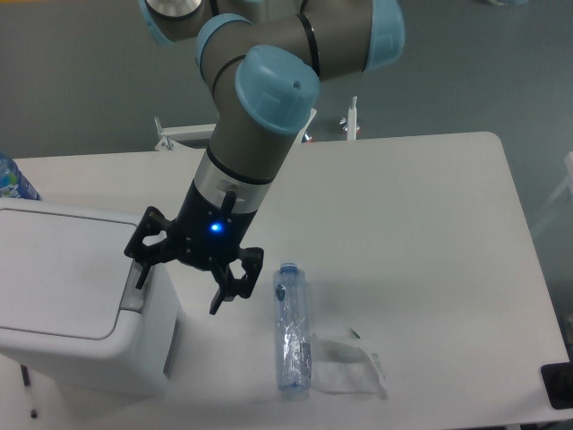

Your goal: Open the trash can

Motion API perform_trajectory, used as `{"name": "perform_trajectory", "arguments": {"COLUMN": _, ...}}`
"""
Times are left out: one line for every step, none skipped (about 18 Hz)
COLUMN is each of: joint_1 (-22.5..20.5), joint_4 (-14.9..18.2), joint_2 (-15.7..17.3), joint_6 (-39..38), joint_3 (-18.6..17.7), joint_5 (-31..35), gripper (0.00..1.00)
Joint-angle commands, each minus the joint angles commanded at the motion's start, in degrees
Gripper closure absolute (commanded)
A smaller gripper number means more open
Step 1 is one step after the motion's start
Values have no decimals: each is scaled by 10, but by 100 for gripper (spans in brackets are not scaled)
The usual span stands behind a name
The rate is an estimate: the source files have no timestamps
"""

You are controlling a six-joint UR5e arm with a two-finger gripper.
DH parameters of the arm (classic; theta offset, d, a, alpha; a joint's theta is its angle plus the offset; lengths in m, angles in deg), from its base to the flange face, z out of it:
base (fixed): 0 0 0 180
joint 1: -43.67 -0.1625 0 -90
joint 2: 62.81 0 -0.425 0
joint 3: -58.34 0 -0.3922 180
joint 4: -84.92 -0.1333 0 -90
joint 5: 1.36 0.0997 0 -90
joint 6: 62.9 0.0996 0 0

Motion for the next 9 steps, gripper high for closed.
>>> {"name": "perform_trajectory", "arguments": {"joint_1": 0, "joint_4": 0, "joint_2": 0, "joint_6": 1, "joint_3": -2, "joint_5": 0, "gripper": 0}}
{"name": "perform_trajectory", "arguments": {"joint_1": 1, "joint_4": 0, "joint_2": 0, "joint_6": 1, "joint_3": -3, "joint_5": 0, "gripper": 0}}
{"name": "perform_trajectory", "arguments": {"joint_1": 1, "joint_4": 0, "joint_2": 0, "joint_6": 1, "joint_3": -3, "joint_5": 0, "gripper": 0}}
{"name": "perform_trajectory", "arguments": {"joint_1": 1, "joint_4": 0, "joint_2": -1, "joint_6": 1, "joint_3": -3, "joint_5": 0, "gripper": 0}}
{"name": "perform_trajectory", "arguments": {"joint_1": 1, "joint_4": 0, "joint_2": -3, "joint_6": 1, "joint_3": -3, "joint_5": 0, "gripper": 0}}
{"name": "perform_trajectory", "arguments": {"joint_1": 1, "joint_4": 0, "joint_2": -4, "joint_6": 0, "joint_3": -3, "joint_5": 0, "gripper": 0}}
{"name": "perform_trajectory", "arguments": {"joint_1": 1, "joint_4": 0, "joint_2": -4, "joint_6": 0, "joint_3": -3, "joint_5": 0, "gripper": 0}}
{"name": "perform_trajectory", "arguments": {"joint_1": 1, "joint_4": 0, "joint_2": -4, "joint_6": 0, "joint_3": -2, "joint_5": 0, "gripper": 0}}
{"name": "perform_trajectory", "arguments": {"joint_1": 1, "joint_4": 1, "joint_2": -4, "joint_6": 0, "joint_3": -2, "joint_5": 0, "gripper": 0}}
